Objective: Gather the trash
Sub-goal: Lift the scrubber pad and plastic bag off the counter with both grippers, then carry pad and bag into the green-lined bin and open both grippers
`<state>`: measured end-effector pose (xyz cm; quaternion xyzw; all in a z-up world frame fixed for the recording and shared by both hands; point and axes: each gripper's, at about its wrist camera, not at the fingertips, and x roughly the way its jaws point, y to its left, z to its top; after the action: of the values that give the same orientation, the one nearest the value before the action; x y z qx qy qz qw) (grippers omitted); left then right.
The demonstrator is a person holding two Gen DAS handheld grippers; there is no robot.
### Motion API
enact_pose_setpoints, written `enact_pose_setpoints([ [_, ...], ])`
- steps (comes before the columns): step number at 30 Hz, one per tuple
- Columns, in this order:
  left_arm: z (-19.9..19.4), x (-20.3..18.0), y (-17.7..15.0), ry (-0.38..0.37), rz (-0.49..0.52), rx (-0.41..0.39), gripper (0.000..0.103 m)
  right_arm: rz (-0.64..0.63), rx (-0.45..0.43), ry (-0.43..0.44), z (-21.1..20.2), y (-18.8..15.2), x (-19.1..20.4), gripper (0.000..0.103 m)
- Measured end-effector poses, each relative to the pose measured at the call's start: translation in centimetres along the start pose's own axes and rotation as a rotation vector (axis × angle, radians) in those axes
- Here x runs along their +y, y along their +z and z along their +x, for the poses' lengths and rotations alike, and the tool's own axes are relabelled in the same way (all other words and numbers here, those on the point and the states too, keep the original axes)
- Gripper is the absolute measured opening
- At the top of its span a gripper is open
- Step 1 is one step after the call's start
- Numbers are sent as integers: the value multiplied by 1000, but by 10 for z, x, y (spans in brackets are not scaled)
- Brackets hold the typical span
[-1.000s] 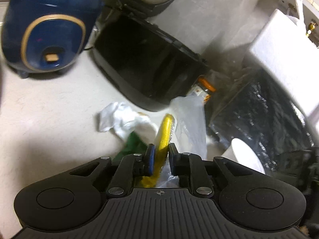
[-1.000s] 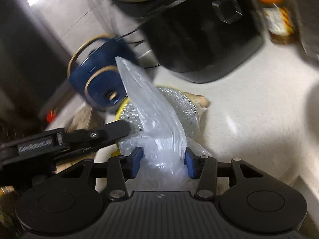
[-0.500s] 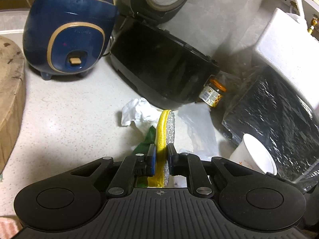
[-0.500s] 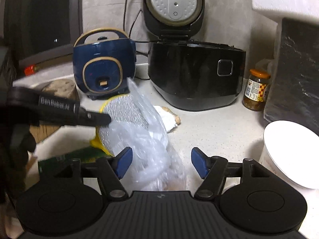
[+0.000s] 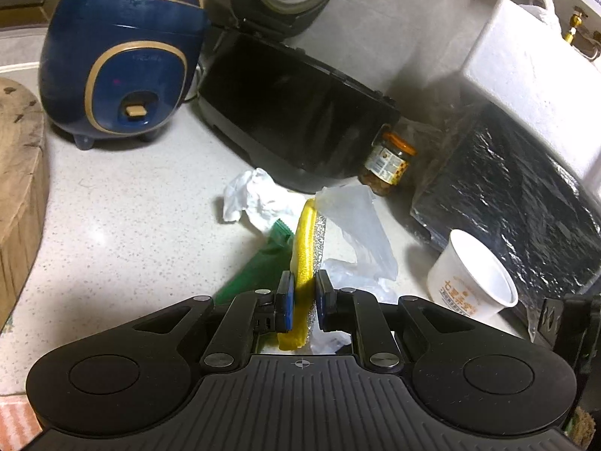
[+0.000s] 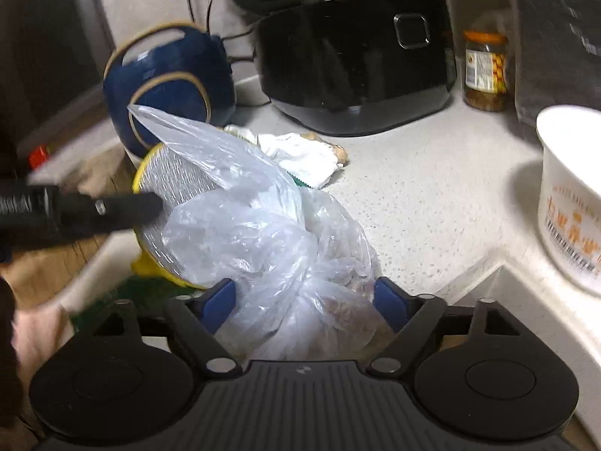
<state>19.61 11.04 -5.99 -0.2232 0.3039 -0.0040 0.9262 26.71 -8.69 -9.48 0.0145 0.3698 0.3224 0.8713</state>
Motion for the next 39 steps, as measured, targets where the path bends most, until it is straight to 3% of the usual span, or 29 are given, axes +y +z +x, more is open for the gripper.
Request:
enact_pose_setpoints([
  [5,3,3,-1,-7,-29,0,15,-40,70,43,5,5,2,86],
  [7,4,6,-2,-1,-49,0,15,-74,74,23,6,6,5,78],
  [14,4,16,-3,32,-88,-1,15,-172,-87,-76,-7,-4,25,76],
  [17,1,16,-3,42,-96,-8,15,-204,-32,-87,7,-4,30,52],
  [21,-5,21,-3,29,-107,-33,15,-136,-1,-70,5,2,31,20],
  [25,-10,24,-1,-33,-111,-32,15,-27,-63,-33,-31,12,29,17],
  [30,-23,17,6,-153,-124,-45,14,82,-170,-81,-98,4,16,17],
  [34,-40,-6,-1,-220,-103,-56,14,129,-204,-187,-149,-26,-6,17],
  [39,-56,-51,-42,-228,-46,12,14,211,-149,-290,-184,-92,-52,17],
])
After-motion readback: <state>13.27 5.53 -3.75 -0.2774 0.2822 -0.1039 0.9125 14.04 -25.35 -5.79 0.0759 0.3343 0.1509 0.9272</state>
